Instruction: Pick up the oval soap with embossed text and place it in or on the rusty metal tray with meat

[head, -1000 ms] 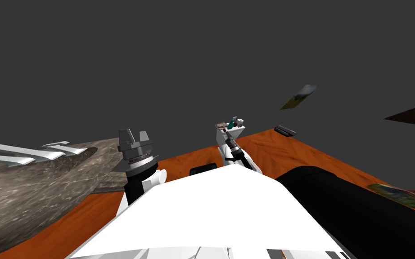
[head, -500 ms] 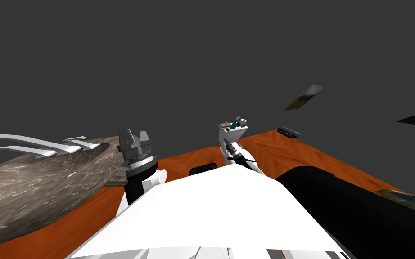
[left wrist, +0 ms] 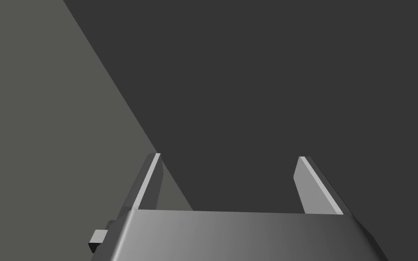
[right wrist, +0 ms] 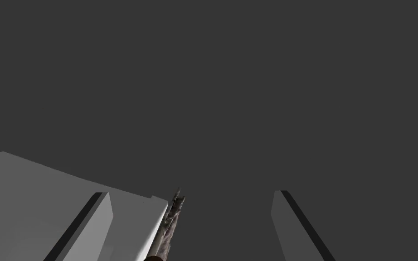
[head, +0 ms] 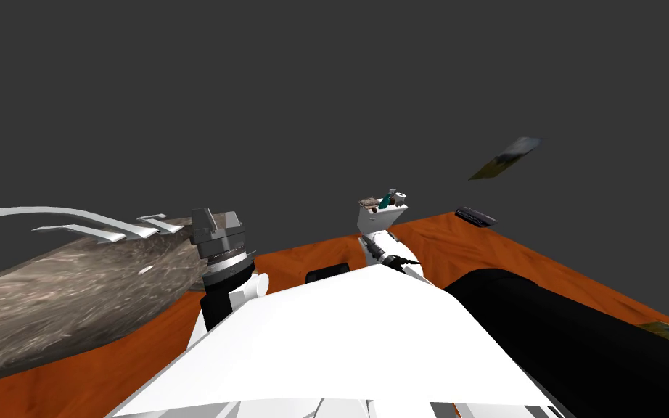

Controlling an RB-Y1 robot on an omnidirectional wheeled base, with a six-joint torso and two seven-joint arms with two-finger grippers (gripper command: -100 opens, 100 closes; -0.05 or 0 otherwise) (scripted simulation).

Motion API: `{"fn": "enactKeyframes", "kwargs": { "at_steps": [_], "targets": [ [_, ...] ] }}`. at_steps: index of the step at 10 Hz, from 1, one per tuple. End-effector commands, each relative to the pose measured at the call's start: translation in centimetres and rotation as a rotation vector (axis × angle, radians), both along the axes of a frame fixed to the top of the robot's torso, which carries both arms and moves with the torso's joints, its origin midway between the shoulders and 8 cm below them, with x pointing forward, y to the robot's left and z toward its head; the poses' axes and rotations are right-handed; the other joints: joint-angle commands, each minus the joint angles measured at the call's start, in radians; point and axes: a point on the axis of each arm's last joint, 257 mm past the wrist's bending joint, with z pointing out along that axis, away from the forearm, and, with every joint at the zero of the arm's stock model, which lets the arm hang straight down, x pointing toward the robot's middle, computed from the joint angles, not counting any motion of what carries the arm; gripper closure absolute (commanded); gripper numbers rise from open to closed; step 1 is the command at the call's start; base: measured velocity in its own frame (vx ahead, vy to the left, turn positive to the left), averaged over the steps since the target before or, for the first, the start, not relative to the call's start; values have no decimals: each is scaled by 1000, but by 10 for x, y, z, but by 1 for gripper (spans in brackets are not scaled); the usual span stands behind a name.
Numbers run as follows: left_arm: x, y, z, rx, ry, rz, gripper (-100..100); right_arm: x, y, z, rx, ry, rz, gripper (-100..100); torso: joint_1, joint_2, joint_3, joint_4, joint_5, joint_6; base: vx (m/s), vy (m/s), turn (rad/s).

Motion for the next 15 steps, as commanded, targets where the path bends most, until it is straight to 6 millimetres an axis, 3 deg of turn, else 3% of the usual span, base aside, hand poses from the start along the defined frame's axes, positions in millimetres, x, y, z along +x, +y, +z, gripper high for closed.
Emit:
{"fn": "enactKeyframes", "kwargs": {
  "at_steps": [1,4,7,8,9,11,12,14,15],
  "targets": [
    [0,0,0,0,0,0,0,-16,-11,-29,-58,80,22,-100,0,0,0,0,0,0,11,75,48],
    [0,0,0,0,0,0,0,-49,-37,-67,-148,198,49,-100,-3,-2,-1,0,-1,0,28,73,80],
    [0,0,0,0,0,0,0,-66,-56,-82,-209,255,71,-100,-4,-1,-1,0,-1,0,23,45,44],
    [0,0,0,0,0,0,0,-81,-73,-95,-257,304,82,-100,-4,-1,-1,0,-1,0,31,44,93],
    [0,0,0,0,0,0,0,-81,-75,-95,-263,305,86,-100,-4,-2,-1,0,-1,0,34,35,40],
    [0,0,0,0,0,0,0,-106,-112,-111,-365,385,112,-100,-6,-3,-2,-1,-1,0,64,35,104],
    [0,0,0,0,0,0,0,-108,-118,-112,-379,394,115,-100,-5,-4,-3,-1,-1,0,63,27,34],
    [0,0,0,0,0,0,0,-127,-159,-120,-481,459,134,-100,-6,-4,-2,-1,-1,0,77,22,89],
    [0,0,0,0,0,0,0,-128,-166,-118,-501,466,141,-100,-6,-6,-3,-1,-1,0,81,22,47]
  ]
}}
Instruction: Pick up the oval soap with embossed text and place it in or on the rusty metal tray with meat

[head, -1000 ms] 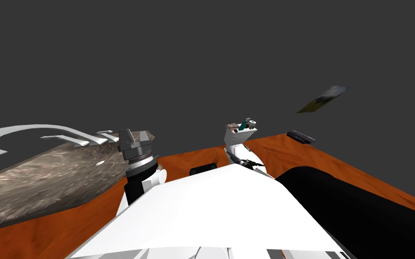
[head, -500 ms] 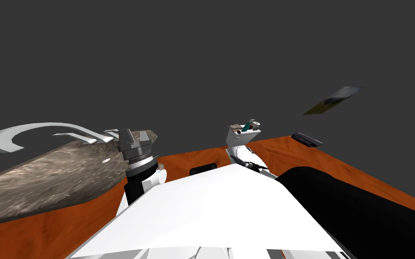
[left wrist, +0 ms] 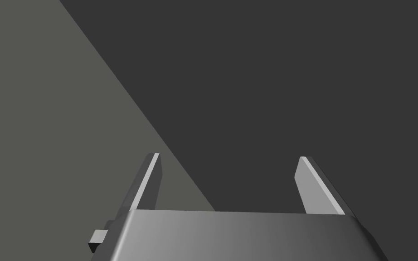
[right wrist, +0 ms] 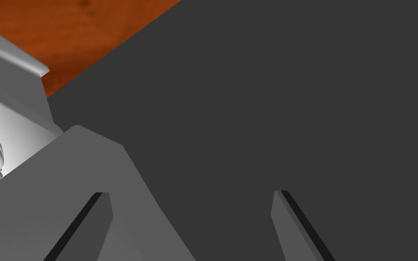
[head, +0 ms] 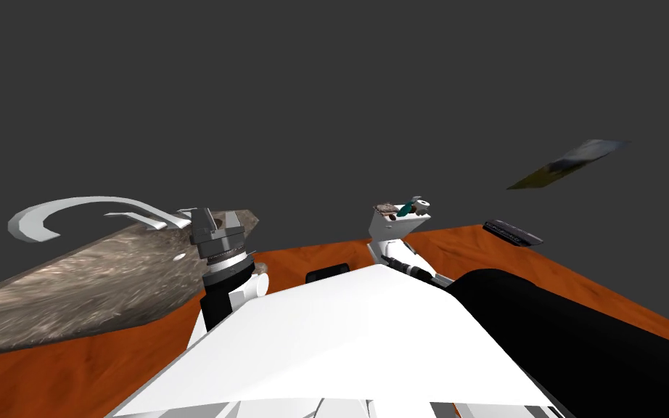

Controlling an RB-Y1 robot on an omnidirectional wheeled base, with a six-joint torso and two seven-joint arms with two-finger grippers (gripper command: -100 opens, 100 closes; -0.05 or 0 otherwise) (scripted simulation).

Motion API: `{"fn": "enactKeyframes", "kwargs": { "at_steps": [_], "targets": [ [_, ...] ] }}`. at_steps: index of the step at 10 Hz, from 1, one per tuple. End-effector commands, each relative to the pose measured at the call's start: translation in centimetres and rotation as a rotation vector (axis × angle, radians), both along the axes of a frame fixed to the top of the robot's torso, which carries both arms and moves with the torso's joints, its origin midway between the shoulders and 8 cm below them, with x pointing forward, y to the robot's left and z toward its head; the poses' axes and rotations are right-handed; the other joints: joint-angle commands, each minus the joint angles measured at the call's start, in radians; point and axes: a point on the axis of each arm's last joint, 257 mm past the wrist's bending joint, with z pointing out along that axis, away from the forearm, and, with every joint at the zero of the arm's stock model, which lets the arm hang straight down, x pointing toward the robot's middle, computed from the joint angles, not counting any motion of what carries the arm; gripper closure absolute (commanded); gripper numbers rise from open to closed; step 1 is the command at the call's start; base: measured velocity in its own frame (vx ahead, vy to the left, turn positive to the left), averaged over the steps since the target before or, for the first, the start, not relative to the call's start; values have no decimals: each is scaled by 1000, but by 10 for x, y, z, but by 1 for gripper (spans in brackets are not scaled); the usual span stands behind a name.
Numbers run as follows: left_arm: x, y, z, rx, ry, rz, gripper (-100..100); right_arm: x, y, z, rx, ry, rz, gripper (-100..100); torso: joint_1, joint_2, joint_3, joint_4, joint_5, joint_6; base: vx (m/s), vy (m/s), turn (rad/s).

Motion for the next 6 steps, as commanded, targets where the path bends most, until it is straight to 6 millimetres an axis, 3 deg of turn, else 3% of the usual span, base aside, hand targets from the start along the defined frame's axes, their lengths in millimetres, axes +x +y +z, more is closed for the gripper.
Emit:
{"fn": "enactKeyframes", "kwargs": {
  "at_steps": [1,2,3,4,6],
  "targets": [
    [0,0,0,0,0,0,0,-8,-28,0,-74,38,22,-100,0,0,0,0,0,0,73,11,91],
    [0,0,0,0,0,0,0,-8,-29,0,-77,39,25,-100,-1,0,0,0,0,0,63,-1,40],
    [0,0,0,0,0,0,0,-13,-54,3,-135,66,42,-100,-1,1,1,0,0,0,66,0,71],
    [0,0,0,0,0,0,0,-13,-55,3,-137,66,44,-100,-1,1,1,0,0,0,60,-3,39],
    [0,0,0,0,0,0,0,-19,-99,13,-242,106,75,-100,-1,0,0,0,0,0,112,12,105]
  ]
}}
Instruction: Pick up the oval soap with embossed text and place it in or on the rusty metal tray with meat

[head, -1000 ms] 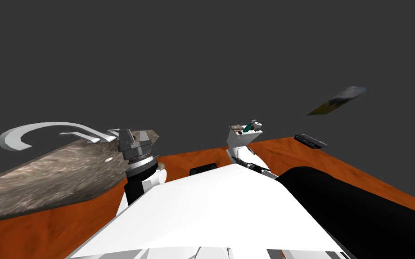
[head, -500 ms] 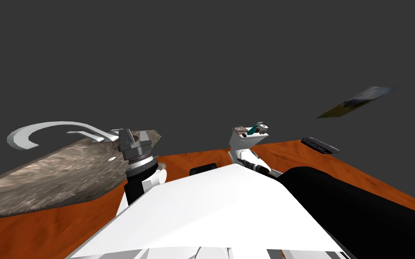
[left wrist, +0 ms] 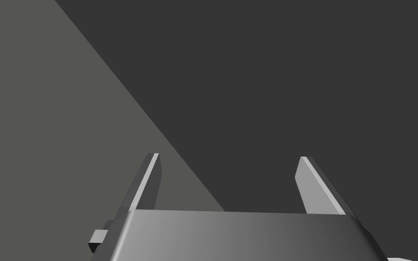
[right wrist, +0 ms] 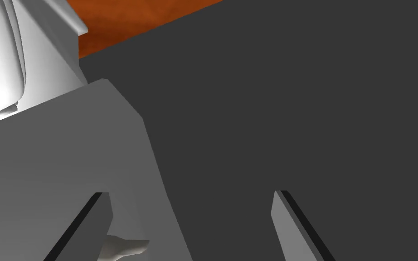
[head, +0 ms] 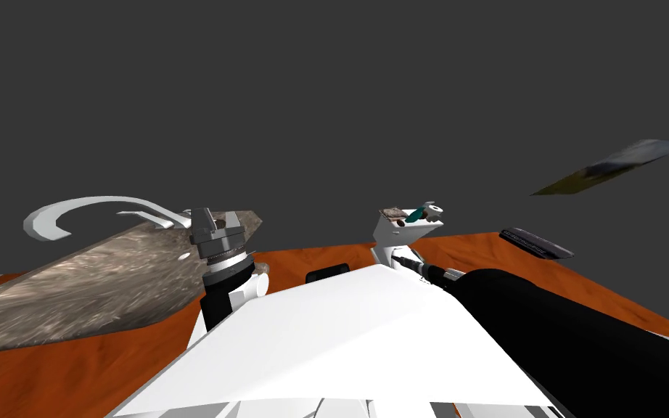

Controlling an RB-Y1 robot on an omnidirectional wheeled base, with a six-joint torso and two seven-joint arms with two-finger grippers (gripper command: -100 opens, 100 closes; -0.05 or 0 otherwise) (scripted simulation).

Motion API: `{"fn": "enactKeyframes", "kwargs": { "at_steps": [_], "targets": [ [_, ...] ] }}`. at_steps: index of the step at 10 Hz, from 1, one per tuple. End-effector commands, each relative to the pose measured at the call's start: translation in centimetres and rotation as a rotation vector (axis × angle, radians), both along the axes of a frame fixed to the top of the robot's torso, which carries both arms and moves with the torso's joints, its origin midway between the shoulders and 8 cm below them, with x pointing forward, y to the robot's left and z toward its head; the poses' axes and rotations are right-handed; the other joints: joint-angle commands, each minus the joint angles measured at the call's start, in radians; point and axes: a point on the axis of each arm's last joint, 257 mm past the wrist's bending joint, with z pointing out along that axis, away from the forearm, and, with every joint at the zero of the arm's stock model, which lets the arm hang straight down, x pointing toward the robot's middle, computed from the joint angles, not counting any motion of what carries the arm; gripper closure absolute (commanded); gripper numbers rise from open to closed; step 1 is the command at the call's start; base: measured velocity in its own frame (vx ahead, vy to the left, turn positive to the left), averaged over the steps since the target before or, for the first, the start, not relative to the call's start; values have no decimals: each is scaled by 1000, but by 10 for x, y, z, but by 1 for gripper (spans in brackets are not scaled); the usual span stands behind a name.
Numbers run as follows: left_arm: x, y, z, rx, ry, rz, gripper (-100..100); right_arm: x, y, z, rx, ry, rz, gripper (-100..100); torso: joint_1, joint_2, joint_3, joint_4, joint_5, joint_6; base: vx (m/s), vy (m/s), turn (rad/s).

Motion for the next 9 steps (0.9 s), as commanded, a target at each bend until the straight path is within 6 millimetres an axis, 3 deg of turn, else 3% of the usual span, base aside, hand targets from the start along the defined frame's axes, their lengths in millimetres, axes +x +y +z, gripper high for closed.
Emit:
{"fn": "enactKeyframes", "kwargs": {
  "at_steps": [1,3,4,7,8,9],
  "targets": [
    [0,0,0,0,0,0,0,-2,-22,5,-45,16,14,-100,0,0,0,0,0,0,95,2,58],
    [0,0,0,0,0,0,0,-4,-65,20,-147,49,41,-100,-1,3,2,1,0,0,86,-6,101],
    [0,0,0,0,0,0,0,-3,-69,24,-157,51,49,-100,-1,1,1,0,0,0,92,-6,50],
    [0,0,0,0,0,0,0,0,-127,55,-301,92,90,-100,0,2,1,0,0,0,105,3,96],
    [0,0,0,0,0,0,0,1,-129,57,-305,93,92,-100,0,0,0,0,0,0,87,-18,21],
    [0,0,0,0,0,0,0,2,-145,68,-347,105,104,-100,-1,2,1,0,-1,1,64,-9,56]
  ]
}}
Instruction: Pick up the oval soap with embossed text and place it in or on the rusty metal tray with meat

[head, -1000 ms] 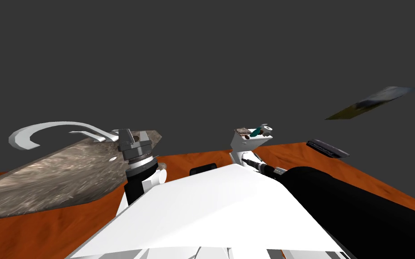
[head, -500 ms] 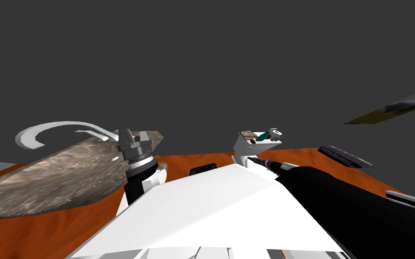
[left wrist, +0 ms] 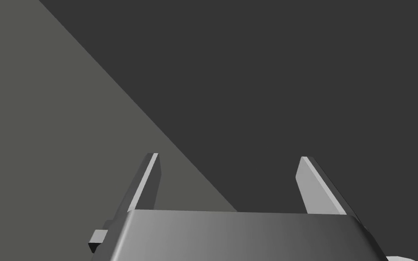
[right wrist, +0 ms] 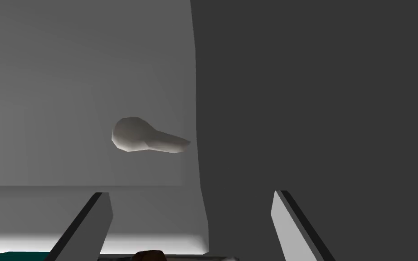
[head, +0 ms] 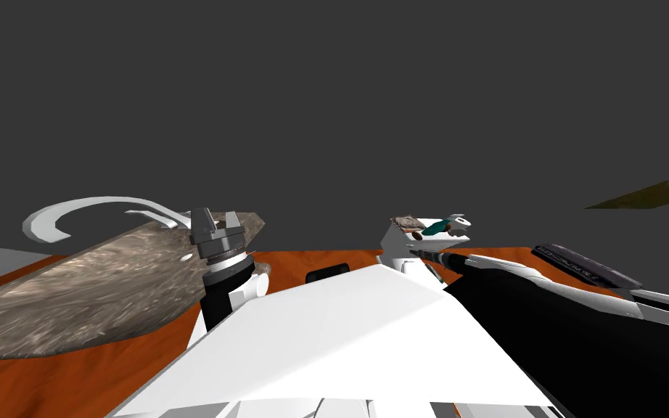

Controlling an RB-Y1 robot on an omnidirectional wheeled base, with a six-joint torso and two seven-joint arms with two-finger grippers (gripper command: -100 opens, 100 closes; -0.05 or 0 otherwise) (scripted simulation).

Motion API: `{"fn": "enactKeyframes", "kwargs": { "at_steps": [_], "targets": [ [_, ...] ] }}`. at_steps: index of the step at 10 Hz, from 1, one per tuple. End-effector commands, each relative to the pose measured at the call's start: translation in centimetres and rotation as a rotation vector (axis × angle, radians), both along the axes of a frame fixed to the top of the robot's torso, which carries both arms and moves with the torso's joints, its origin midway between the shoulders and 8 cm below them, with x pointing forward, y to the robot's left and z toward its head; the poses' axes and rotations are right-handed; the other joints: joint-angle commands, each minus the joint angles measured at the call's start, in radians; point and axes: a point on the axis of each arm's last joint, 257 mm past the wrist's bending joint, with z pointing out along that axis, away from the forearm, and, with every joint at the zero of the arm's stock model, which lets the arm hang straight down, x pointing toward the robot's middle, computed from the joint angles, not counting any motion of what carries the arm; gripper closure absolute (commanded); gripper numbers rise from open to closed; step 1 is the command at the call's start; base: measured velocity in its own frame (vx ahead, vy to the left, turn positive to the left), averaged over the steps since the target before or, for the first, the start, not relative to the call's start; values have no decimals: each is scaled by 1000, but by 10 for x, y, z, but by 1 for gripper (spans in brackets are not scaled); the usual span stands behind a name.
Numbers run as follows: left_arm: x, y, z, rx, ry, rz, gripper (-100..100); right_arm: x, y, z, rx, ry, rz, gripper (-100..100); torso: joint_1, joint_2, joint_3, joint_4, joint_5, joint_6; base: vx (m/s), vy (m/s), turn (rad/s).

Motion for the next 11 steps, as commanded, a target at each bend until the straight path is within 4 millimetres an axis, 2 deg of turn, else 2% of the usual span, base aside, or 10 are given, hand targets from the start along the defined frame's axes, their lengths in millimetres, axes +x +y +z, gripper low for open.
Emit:
{"fn": "enactKeyframes", "kwargs": {
  "at_steps": [1,5,6,7,8,11],
  "targets": [
    [0,0,0,0,0,0,0,2,-25,18,-61,16,16,-100,0,0,0,0,0,0,87,-7,88],
    [0,0,0,0,0,0,0,7,-67,52,-175,47,43,-100,1,1,0,0,0,0,70,-1,66],
    [0,0,0,0,0,0,0,7,-60,46,-157,42,40,-100,1,1,1,0,0,0,29,0,16],
    [0,0,0,0,0,0,0,8,-61,47,-161,42,40,0,1,3,2,1,0,1,6,0,-1],
    [0,0,0,0,0,0,0,0,-66,42,-159,45,3,-100,1,5,3,1,0,1,-47,-22,264],
    [0,0,0,0,0,0,0,-18,-77,27,-157,52,-80,-100,-2,14,8,3,-1,0,-132,-36,310]
  ]
}}
